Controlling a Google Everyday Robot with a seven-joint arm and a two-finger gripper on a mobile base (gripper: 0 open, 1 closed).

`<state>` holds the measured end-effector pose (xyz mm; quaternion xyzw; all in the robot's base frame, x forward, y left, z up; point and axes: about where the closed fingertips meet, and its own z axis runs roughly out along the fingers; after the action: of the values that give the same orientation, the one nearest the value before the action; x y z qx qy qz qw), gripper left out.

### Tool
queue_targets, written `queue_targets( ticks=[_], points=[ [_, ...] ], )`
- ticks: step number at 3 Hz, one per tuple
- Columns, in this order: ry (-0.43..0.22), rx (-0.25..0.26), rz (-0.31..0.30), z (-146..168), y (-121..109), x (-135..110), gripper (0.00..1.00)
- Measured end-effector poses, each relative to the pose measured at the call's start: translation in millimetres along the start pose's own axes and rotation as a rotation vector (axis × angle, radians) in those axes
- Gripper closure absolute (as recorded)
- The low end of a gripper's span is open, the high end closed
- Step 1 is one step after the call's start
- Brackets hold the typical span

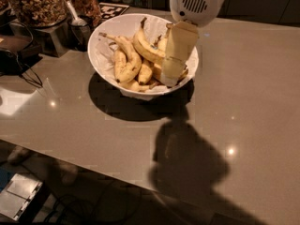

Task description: Pick banana from white bowl

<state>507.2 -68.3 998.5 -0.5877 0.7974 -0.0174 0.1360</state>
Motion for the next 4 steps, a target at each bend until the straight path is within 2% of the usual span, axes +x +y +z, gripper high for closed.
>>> queue_targets(
  ticks=[1, 2, 3, 4],
  points=[
    [-0.007, -0.026, 0.023, 13.5, -18.4, -22.4, 0.0],
    [-0.018, -0.038, 0.06, 23.6, -37.4, -34.6, 0.03],
    [-0.024, -0.046, 0.107, 32.8, -55.0, -39.1, 0.13],
    [-0.027, -0.052, 0.14, 39.1, -66.2, -41.0, 0.13]
  ],
)
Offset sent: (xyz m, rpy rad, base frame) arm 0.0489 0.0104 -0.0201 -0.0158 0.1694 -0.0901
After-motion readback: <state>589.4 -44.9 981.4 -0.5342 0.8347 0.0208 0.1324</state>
